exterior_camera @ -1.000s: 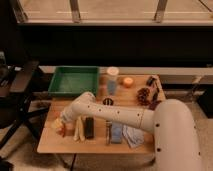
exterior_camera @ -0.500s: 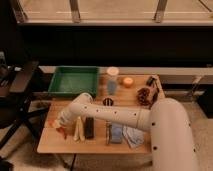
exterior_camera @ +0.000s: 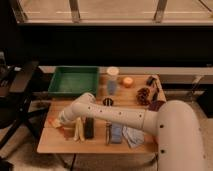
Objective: Place pepper in plastic cup
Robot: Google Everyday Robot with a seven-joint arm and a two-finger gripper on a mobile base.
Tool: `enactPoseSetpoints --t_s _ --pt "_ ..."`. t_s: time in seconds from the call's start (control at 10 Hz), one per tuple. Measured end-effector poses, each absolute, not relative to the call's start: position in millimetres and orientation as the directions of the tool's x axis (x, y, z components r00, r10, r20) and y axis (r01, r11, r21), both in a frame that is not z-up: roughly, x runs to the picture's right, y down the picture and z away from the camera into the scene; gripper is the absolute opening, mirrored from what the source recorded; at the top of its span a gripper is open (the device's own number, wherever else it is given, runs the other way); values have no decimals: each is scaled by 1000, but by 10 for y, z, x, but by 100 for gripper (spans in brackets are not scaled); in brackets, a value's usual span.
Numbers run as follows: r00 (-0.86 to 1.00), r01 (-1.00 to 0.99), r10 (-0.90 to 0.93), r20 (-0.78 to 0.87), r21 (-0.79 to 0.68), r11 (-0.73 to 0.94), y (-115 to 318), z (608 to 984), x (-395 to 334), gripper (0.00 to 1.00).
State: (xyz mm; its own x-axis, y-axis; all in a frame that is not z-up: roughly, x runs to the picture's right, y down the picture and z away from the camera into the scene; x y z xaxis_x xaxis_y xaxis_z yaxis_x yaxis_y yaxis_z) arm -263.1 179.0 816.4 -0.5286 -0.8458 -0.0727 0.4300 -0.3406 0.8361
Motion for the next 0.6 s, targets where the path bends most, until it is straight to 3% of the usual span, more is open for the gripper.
enactPoseSetpoints --t_s 0.6 --pt "-361 453 -931 -58 861 -229 1719 8073 -2124 2"
